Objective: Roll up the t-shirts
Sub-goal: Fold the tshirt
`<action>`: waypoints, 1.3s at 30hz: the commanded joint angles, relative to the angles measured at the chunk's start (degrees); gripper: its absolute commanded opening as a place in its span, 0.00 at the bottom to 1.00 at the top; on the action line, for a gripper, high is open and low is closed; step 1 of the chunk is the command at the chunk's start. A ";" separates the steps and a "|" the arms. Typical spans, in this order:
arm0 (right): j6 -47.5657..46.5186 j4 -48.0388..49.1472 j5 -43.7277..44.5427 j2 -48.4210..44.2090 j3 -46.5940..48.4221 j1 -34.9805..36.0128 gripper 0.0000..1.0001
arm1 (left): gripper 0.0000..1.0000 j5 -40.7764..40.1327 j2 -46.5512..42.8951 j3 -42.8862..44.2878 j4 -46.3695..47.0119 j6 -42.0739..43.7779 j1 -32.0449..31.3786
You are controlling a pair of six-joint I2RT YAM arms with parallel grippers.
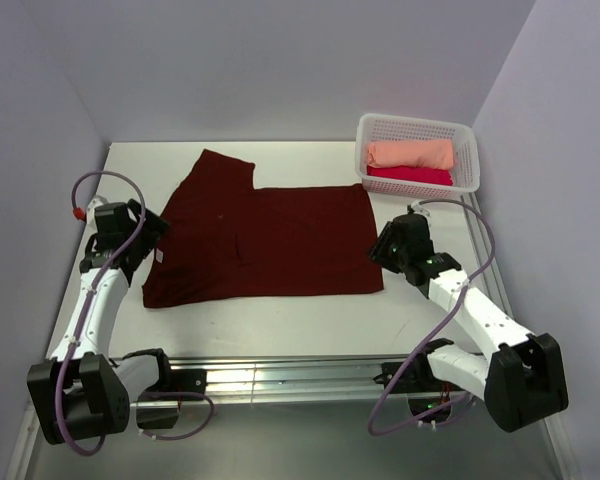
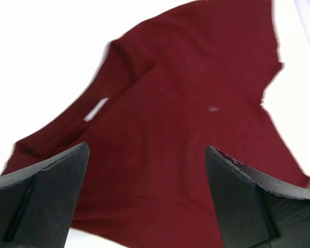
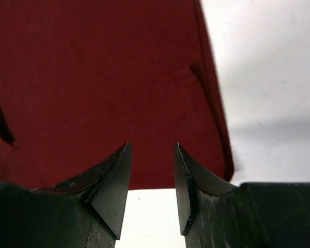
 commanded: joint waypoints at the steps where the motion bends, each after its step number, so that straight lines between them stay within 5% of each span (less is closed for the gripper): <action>1: -1.89 3.92 -0.33 1.54 4.41 1.46 0.45 | 1.00 4.61 0.31 5.30 1.75 0.78 -0.12; 5: -3.12 4.71 -0.15 3.21 7.05 2.69 0.49 | 0.99 5.94 5.93 14.77 0.70 2.71 -0.12; 10: -4.53 6.29 -0.68 6.37 10.12 2.95 0.70 | 0.99 10.67 18.49 23.41 4.90 2.80 0.14; 11: -4.27 6.29 -0.59 6.55 10.39 3.04 0.83 | 1.00 11.55 20.42 25.94 5.43 2.28 0.14; 14: -4.27 7.35 0.72 5.94 10.22 4.09 0.85 | 0.99 13.84 27.89 30.69 9.39 0.96 0.14; 20: -5.50 7.96 -0.41 3.74 9.43 5.06 0.73 | 0.97 17.89 43.71 45.17 15.72 3.41 -0.39; 29: -5.59 10.16 -3.22 2.51 7.67 5.85 0.68 | 0.91 15.01 70.87 76.73 4.66 12.20 -2.31; 39: -5.59 10.42 -4.72 2.07 7.49 6.12 0.66 | 0.83 10.77 81.95 84.23 3.42 17.03 -5.66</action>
